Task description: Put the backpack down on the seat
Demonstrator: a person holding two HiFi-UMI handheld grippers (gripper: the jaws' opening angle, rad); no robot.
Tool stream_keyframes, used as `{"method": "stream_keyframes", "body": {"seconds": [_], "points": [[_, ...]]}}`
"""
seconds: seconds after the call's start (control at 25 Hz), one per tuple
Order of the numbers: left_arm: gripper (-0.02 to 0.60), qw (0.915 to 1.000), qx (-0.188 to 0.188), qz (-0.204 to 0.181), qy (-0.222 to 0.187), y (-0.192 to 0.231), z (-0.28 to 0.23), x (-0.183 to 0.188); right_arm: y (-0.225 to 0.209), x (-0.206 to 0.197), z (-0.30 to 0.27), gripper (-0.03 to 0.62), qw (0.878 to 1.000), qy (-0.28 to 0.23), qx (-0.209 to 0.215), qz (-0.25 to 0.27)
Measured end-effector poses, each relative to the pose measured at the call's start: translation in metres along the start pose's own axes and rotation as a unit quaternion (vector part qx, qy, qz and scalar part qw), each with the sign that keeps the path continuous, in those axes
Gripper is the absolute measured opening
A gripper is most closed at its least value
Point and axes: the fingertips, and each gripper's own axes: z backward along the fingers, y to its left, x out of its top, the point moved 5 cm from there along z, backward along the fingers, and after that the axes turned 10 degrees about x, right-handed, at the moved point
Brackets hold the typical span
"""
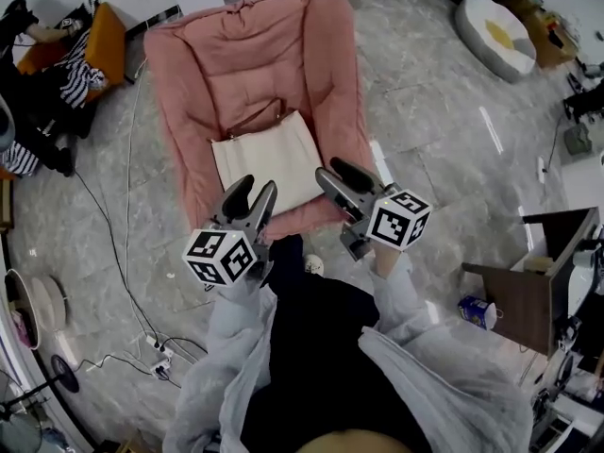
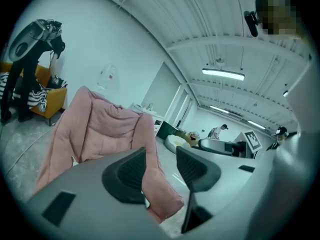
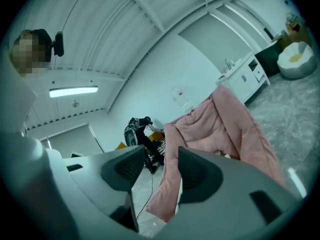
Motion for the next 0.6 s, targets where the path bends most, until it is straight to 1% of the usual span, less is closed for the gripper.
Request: {"method": "stream_keyframes", "body": {"seconds": [0.08, 0.16, 0.2, 0.28, 0.32, 0.4, 0.48, 0.6], "points": [[0.171, 0.9997, 0.001, -0.023, -0.007, -0.01, 0.011, 0.004, 0.009, 0.005, 0.011, 0.201, 1.0, -0.009, 0.004, 0.007], [0.132, 0.9988, 0.01, -0.042, -0.023, -0.015, 0.024, 0.01, 0.018, 0.01, 0.019, 0.172, 1.0, -0.022, 0.013, 0.015], [0.098, 0.9981, 0.016, -0.049, -0.035, -0.017, 0.03, 0.013, 0.022, 0.012, 0.022, 0.15, 0.999, -0.029, 0.022, 0.02], [0.061, 0.9965, 0.022, -0.056, -0.058, -0.02, 0.043, 0.017, 0.031, 0.014, 0.028, 0.107, 0.998, -0.036, 0.036, 0.037], [0.053, 0.9958, 0.023, -0.058, -0.066, -0.022, 0.049, 0.018, 0.035, 0.014, 0.031, 0.09, 0.997, -0.036, 0.038, 0.047], [0.041, 0.9939, 0.03, -0.068, -0.082, -0.025, 0.059, 0.023, 0.043, 0.016, 0.035, 0.02, 0.996, -0.039, 0.035, 0.069], [0.023, 0.9914, 0.044, -0.086, -0.088, -0.026, 0.066, 0.026, 0.049, 0.016, 0.037, 0.009, 0.995, -0.037, 0.028, 0.091], [0.015, 0.9903, 0.058, -0.101, -0.075, -0.022, 0.068, 0.022, 0.054, 0.007, 0.038, 0.008, 0.993, -0.015, 0.021, 0.114]]}}
